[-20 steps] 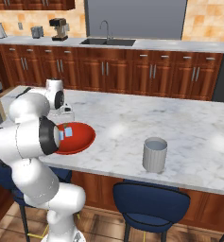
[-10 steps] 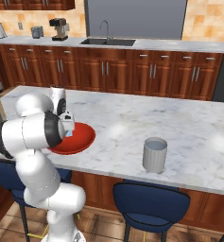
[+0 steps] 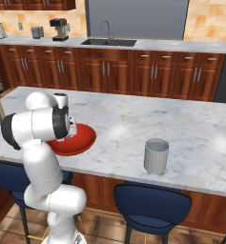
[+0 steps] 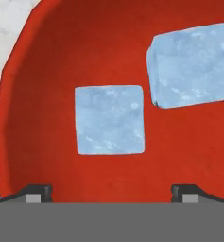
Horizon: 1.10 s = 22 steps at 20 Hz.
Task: There are four ice cubes in the ice bowl. Place two ice cubes in each glass of water.
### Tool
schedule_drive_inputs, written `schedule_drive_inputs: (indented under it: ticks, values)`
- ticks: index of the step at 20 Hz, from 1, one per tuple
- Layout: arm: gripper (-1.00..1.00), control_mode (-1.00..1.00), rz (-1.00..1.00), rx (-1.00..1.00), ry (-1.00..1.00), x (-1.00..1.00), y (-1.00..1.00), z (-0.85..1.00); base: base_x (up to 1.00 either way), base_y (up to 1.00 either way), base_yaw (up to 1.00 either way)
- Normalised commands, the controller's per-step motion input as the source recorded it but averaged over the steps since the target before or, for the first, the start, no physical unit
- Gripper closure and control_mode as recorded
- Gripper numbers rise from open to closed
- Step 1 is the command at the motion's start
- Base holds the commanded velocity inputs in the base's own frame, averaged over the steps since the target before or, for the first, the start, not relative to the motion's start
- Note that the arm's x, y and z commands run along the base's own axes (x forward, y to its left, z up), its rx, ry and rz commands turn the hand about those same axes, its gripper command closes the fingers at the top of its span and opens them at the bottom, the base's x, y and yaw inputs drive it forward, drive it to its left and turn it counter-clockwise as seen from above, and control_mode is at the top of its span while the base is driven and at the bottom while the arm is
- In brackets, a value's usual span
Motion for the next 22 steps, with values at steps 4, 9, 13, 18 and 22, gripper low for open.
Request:
schedule_drive_inputs:
  ticks: [4, 9, 13, 18, 22]
  values:
    - [-1.00, -1.00, 0.00, 0.00, 0.00, 0.29, 0.16, -0.17, 0.00, 0.00, 0.00]
    - [-1.00, -1.00, 0.00, 0.00, 0.00, 0.25, 0.08, -0.25, 0.00, 0.00, 0.00]
    - [-1.00, -1.00, 0.00, 0.00, -0.02, 0.19, 0.00, -0.22, 0.00, 0.00, 0.00]
    - [-1.00, -1.00, 0.00, 0.00, -0.02, 0.07, 0.05, -0.10, 0.00, 0.00, 0.00]
    - [1.00, -1.00, -0.02, 0.00, 0.00, 0.00, 0.04, -0.21, 0.00, 0.00, 0.00]
